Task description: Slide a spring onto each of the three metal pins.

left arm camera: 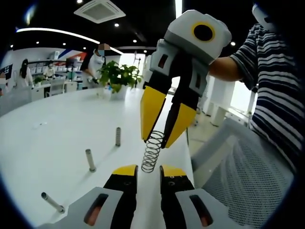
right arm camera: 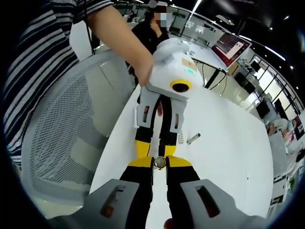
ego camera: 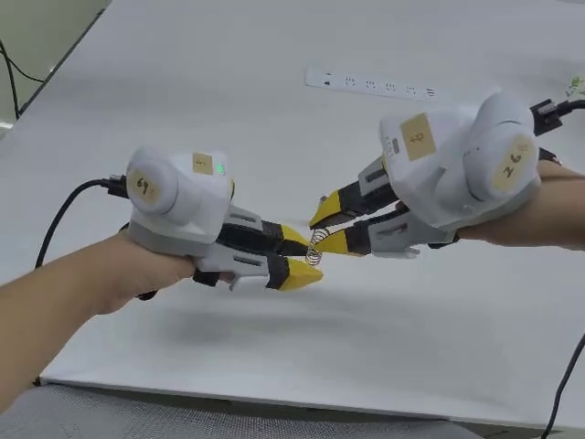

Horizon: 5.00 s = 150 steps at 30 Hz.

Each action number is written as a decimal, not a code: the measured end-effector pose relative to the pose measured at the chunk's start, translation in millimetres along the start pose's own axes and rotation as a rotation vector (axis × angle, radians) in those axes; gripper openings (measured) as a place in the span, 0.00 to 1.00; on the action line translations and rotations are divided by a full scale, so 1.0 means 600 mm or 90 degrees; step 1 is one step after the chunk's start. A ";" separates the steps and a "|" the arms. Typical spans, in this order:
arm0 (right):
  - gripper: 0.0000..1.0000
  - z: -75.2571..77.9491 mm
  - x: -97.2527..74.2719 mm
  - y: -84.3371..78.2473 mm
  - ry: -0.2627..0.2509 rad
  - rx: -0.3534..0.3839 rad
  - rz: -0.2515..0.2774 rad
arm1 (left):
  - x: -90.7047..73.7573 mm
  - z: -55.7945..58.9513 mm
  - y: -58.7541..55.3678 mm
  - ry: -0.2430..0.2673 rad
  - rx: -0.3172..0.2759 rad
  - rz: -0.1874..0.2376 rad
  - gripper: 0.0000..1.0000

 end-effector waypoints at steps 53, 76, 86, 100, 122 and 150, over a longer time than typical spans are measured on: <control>0.07 0.047 -0.008 -0.040 -0.056 0.042 -0.014 | -0.152 -0.044 -0.053 0.128 -0.051 -0.014 0.64; 0.07 0.100 -0.005 -0.061 -0.093 0.079 -0.025 | -0.202 -0.058 -0.080 0.207 -0.084 -0.007 0.98; 0.07 0.144 -0.001 -0.065 -0.124 0.114 -0.018 | -0.211 -0.061 -0.085 0.222 -0.092 -0.008 0.98; 0.07 0.166 0.024 -0.069 -0.126 0.131 -0.025 | -0.215 -0.063 -0.089 0.226 -0.095 -0.006 0.98; 0.07 0.169 0.065 -0.094 -0.113 0.151 -0.048 | -0.220 -0.064 -0.088 0.230 -0.096 -0.004 0.98; 0.08 0.158 0.110 -0.127 -0.106 0.174 -0.069 | -0.229 -0.066 -0.087 0.239 -0.100 -0.003 0.98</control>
Point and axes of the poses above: the centre of the closed fingertips' face, and the gripper's own axes: x roughly forward along the fingers, z roughly to its right, y roughly out of its top, the point moved 4 cm from there along -x, roughly backward along the fingers, and after that the axes turned 11 degrees about x, right-handed, at the moved point
